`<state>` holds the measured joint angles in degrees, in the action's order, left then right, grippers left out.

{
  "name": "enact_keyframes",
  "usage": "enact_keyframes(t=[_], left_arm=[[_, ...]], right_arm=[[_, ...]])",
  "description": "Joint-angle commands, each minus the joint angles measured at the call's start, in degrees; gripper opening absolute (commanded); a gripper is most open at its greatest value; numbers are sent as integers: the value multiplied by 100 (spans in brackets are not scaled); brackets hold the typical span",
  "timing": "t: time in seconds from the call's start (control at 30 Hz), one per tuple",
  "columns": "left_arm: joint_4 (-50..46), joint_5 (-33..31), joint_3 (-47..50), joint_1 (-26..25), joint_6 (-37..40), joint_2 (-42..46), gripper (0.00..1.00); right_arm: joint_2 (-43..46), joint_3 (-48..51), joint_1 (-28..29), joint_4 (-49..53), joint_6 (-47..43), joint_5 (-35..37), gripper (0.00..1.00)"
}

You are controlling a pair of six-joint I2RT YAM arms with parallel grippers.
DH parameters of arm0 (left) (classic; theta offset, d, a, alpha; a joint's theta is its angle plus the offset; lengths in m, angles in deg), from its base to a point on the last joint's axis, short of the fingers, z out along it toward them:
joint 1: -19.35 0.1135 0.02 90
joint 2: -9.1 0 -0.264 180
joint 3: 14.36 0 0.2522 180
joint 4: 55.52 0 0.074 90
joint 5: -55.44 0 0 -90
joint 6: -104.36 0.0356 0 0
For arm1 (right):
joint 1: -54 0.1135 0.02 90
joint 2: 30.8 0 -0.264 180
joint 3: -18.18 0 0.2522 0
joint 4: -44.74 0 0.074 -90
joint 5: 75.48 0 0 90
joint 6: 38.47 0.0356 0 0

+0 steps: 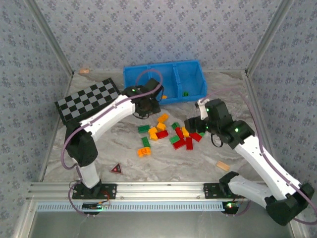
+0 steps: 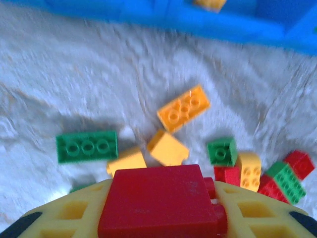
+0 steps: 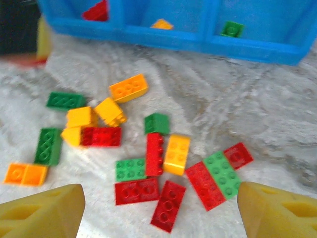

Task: Sort the legos into containers by color
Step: Pick up the lego from the center of the table, then place the lego in the container.

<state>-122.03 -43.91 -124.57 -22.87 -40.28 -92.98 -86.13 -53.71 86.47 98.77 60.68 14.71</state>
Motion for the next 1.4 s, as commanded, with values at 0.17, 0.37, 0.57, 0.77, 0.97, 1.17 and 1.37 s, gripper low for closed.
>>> enact_keyframes(t=[0.17,0.37,0.57,0.77,0.97,1.17,1.37], left_arm=[[85,-344,-975,839,667,-791,28],[-62,-312,-2121,1223,881,-1864,29],[-148,-261,-2745,1474,912,-2645,29],[-312,-214,-3217,1584,972,-3187,29],[-341,-62,-3132,1628,937,-3397,34],[-264,-14,-2977,1655,945,-3327,45],[-244,-11,-2968,1677,1028,-3149,58]], right_arm=[[550,929,1367,-890,-1050,139,100],[-153,449,1792,-704,-731,455,100],[-925,243,1947,-1073,-460,191,100],[-909,839,2168,-2321,-1155,-423,96],[-1118,1228,2254,-2779,-2781,-1210,93],[-1810,815,2260,-2199,-4122,-1617,95],[-2440,451,2273,-2236,-4586,-1814,95]])
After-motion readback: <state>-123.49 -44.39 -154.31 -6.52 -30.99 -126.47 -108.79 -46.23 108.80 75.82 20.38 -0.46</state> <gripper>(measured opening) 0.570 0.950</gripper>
